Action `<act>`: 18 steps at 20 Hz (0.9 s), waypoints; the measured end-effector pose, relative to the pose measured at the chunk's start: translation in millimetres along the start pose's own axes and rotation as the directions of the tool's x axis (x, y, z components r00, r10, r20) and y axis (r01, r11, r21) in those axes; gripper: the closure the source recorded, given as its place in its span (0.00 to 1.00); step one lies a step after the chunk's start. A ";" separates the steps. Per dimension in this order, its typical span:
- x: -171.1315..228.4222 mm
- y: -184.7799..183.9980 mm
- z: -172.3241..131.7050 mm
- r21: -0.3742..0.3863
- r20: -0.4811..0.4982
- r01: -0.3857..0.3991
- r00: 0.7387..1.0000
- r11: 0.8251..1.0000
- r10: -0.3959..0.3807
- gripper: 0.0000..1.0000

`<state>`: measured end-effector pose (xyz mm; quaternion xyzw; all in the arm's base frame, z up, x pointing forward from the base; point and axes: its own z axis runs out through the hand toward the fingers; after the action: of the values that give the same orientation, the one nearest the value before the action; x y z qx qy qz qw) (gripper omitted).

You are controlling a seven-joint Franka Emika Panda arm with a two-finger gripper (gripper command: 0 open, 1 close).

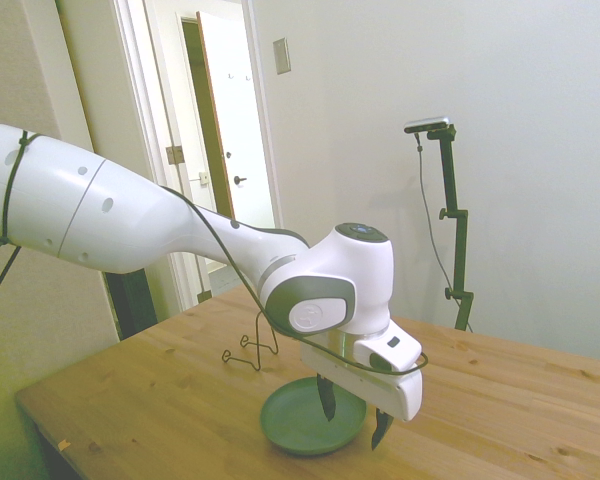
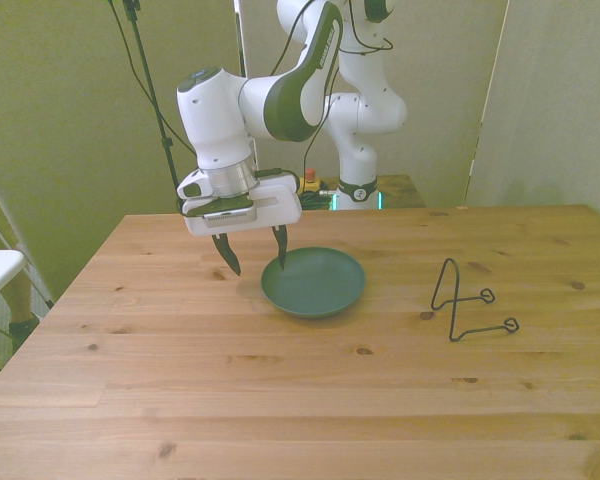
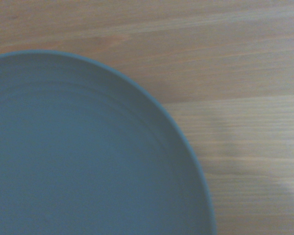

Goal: Load the plate

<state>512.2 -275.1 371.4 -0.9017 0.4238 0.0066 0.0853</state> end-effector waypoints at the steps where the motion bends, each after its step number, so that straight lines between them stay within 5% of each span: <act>1: -1.3 -1.5 3.5 0.001 0.007 0.000 1.000 1.000 0.000 0.00; 2: -2.1 -2.2 7.2 0.002 0.014 -0.001 1.000 1.000 0.001 0.00; 3: -2.5 -2.6 11.1 0.002 0.021 -0.003 1.000 1.000 0.003 1.00; 18: -5.9 -11.3 20.6 0.009 0.036 0.006 0.999 1.000 -0.006 1.00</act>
<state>518.4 -260.3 353.3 -0.9024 0.4194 0.0208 0.0971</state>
